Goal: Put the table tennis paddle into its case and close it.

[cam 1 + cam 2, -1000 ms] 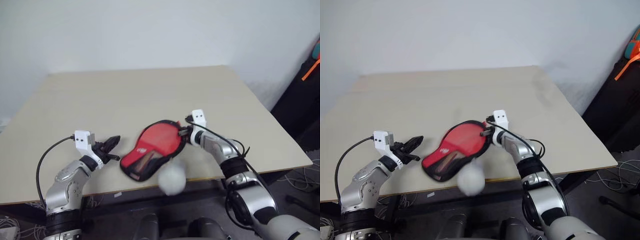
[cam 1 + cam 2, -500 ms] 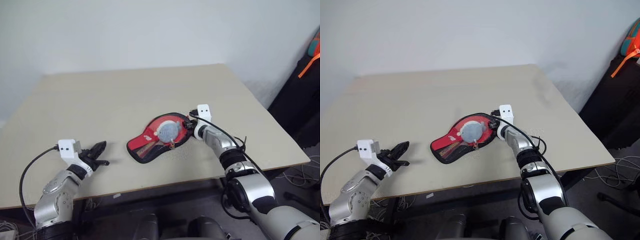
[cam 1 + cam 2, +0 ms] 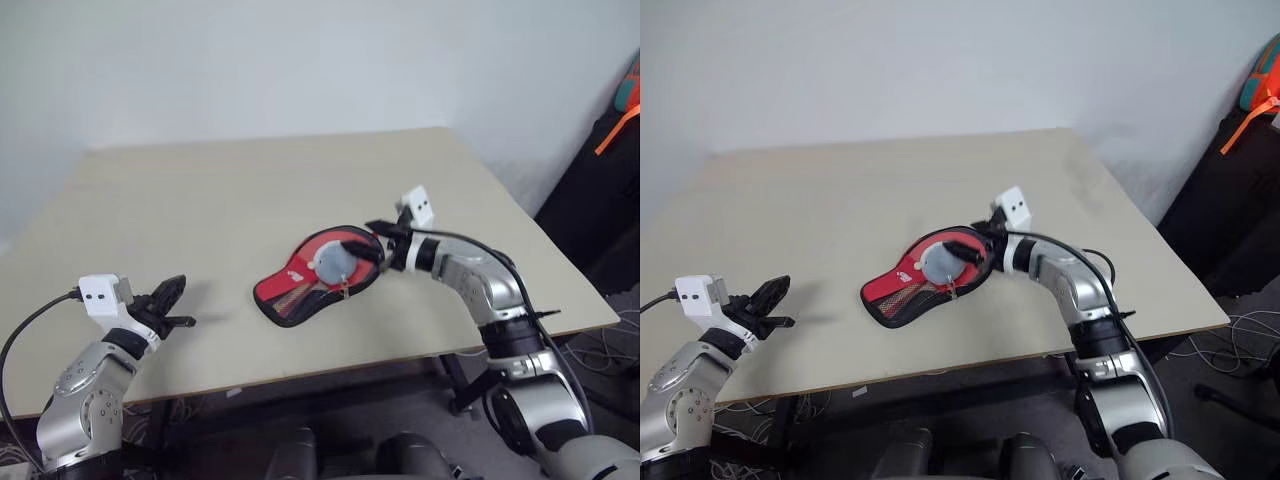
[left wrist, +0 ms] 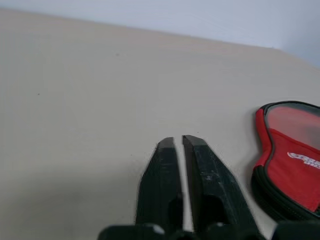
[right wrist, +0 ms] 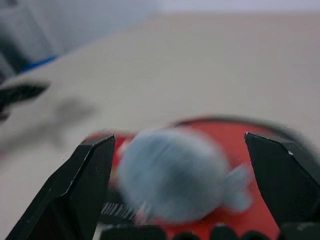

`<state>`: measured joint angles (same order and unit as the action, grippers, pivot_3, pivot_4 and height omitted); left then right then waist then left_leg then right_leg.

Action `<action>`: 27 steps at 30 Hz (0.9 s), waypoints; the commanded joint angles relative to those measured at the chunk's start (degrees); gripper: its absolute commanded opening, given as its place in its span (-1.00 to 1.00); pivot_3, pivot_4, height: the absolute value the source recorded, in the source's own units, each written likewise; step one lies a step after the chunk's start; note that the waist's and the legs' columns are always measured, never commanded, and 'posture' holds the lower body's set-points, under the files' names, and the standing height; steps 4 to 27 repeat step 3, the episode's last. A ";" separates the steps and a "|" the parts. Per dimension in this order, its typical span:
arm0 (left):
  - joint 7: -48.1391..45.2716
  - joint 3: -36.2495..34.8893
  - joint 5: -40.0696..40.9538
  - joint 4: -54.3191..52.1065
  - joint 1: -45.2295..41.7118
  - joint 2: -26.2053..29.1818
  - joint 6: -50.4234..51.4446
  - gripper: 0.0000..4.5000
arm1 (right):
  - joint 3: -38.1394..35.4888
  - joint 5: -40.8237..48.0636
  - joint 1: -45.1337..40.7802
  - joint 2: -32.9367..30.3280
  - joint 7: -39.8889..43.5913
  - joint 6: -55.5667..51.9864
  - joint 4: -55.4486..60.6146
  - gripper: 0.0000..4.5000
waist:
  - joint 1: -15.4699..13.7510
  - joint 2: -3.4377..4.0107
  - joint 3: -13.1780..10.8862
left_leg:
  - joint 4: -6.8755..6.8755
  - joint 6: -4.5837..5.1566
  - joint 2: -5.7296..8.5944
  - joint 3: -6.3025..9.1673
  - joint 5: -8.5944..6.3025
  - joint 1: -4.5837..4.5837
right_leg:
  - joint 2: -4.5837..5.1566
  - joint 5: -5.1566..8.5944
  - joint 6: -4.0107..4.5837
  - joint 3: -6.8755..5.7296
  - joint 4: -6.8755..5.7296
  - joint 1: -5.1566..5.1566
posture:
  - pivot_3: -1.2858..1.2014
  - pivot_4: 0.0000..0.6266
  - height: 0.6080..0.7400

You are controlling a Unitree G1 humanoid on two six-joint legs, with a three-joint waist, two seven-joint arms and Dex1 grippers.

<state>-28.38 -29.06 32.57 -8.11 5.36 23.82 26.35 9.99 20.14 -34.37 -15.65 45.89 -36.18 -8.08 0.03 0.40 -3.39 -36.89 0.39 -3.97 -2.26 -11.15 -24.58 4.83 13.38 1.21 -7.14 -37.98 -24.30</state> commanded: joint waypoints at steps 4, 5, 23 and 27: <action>0.75 1.33 1.38 -3.60 1.85 -1.56 0.66 0.00 | 0.91 -0.21 0.01 -0.12 1.18 0.55 2.16 1.00 | -0.02 -0.05 -0.03 | -0.04 0.00 -0.03 0.01 0.00 -0.01 | -0.03 -0.04 0.08 -0.01 0.00 -0.03 | 0.03 -1.00 0.50; 0.75 1.33 1.38 -3.60 1.85 -1.56 0.66 0.00 | 0.91 -0.21 0.01 -0.12 1.18 0.55 2.16 1.00 | -0.02 -0.05 -0.03 | -0.04 0.00 -0.03 0.01 0.00 -0.01 | -0.03 -0.04 0.08 -0.01 0.00 -0.03 | 0.03 -1.00 0.50; 0.75 1.33 1.38 -3.60 1.85 -1.56 0.66 0.00 | 0.91 -0.21 0.01 -0.12 1.18 0.55 2.16 1.00 | -0.02 -0.05 -0.03 | -0.04 0.00 -0.03 0.01 0.00 -0.01 | -0.03 -0.04 0.08 -0.01 0.00 -0.03 | 0.03 -1.00 0.50; 0.75 1.33 1.38 -3.60 1.85 -1.56 0.66 0.00 | 0.91 -0.21 0.01 -0.12 1.18 0.55 2.16 1.00 | -0.02 -0.05 -0.03 | -0.04 0.00 -0.03 0.01 0.00 -0.01 | -0.03 -0.04 0.08 -0.01 0.00 -0.03 | 0.03 -1.00 0.50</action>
